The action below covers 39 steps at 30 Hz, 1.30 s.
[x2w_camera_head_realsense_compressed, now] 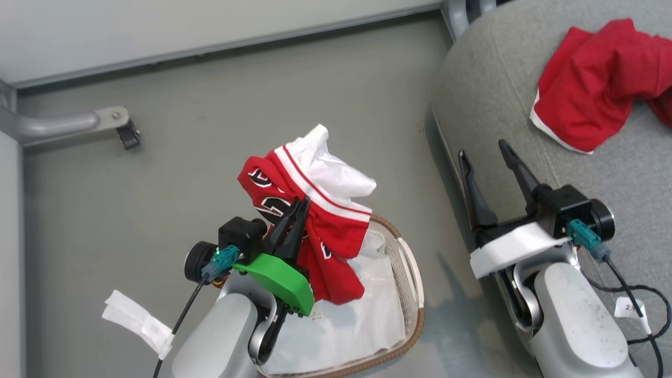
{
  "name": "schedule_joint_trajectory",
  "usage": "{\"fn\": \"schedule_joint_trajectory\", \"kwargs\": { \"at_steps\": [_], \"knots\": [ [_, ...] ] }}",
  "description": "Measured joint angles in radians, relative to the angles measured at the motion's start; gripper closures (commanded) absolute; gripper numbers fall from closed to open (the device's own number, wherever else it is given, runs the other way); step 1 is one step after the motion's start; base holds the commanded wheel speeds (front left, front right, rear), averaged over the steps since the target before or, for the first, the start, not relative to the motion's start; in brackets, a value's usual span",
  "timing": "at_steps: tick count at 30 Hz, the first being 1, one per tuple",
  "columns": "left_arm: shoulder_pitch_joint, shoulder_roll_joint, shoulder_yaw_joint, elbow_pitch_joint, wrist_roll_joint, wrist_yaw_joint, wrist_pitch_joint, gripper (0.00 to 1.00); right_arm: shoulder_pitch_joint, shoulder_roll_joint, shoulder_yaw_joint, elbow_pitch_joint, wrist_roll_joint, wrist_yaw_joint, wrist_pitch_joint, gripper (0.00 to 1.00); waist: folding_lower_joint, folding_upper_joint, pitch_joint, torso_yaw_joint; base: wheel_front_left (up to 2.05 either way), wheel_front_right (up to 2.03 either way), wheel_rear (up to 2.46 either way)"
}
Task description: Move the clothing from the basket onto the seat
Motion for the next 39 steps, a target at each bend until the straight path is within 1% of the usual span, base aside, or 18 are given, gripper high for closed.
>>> {"fn": "schedule_joint_trajectory", "kwargs": {
  "at_steps": [4, 8, 14, 18, 21, 22, 25, 29, 32, 39],
  "knots": [
    [0.017, -0.001, 0.032, -0.081, 0.028, -0.001, 0.0, 1.0, 0.041, 0.0, 0.004, 0.011, 0.003, 0.0, 0.0, 0.0, 0.0, 0.0, -0.062, 0.023, 0.0, 0.0, 0.0],
    [0.02, -0.001, 0.062, -0.154, 0.034, -0.005, 0.0, 1.0, 0.085, 0.0, 0.01, 0.018, 0.005, 0.0, 0.0, 0.0, 0.0, 0.0, -0.119, 0.045, 0.0, 0.0, 0.0],
    [0.014, -0.002, 0.092, -0.218, 0.04, -0.005, 0.0, 1.0, 0.139, 0.0, 0.032, 0.035, 0.014, 0.0, 0.0, 0.0, 0.0, 0.0, -0.19, 0.07, 0.0, 0.0, 0.0],
    [0.008, -0.002, 0.101, -0.235, 0.041, -0.005, 0.0, 1.0, 0.155, -0.001, 0.096, 0.036, 0.01, 0.0, 0.0, 0.0, 0.0, 0.0, -0.225, 0.083, 0.0, 0.0, 0.0],
    [0.008, -0.002, 0.099, -0.243, 0.041, -0.005, 0.0, 1.0, 0.155, -0.01, 0.193, 0.016, 0.016, 0.0, 0.0, 0.0, 0.0, 0.0, -0.238, 0.093, 0.0, 0.0, 0.0],
    [0.009, -0.002, 0.098, -0.246, 0.041, -0.005, 0.0, 1.0, 0.154, -0.016, 0.238, 0.002, 0.024, 0.0, 0.0, 0.0, 0.0, 0.0, -0.239, 0.096, 0.0, 0.0, 0.0],
    [0.011, -0.002, 0.089, -0.246, 0.04, -0.005, 0.0, 1.0, 0.128, -0.025, 0.332, -0.051, 0.043, 0.0, 0.0, 0.0, 0.0, 0.0, -0.238, 0.103, 0.0, 0.0, 0.0],
    [0.011, -0.002, 0.071, -0.248, 0.032, -0.003, 0.0, 1.0, 0.075, -0.033, 0.424, -0.064, 0.036, 0.0, 0.0, 0.0, 0.0, 0.0, -0.23, 0.112, 0.0, 0.0, 0.0],
    [0.011, -0.002, 0.052, -0.25, 0.021, 0.0, 0.0, 1.0, 0.024, -0.029, 0.449, -0.023, -0.005, 0.0, 0.0, 0.0, 0.0, 0.0, -0.225, 0.124, 0.0, 0.0, 0.0],
    [0.011, -0.002, -0.031, -0.261, -0.034, 0.009, 0.0, 1.0, -0.052, -0.004, 0.435, 0.063, -0.108, 0.0, 0.0, 0.0, 0.0, 0.0, -0.216, 0.167, 0.0, 0.0, 0.0]
  ]
}}
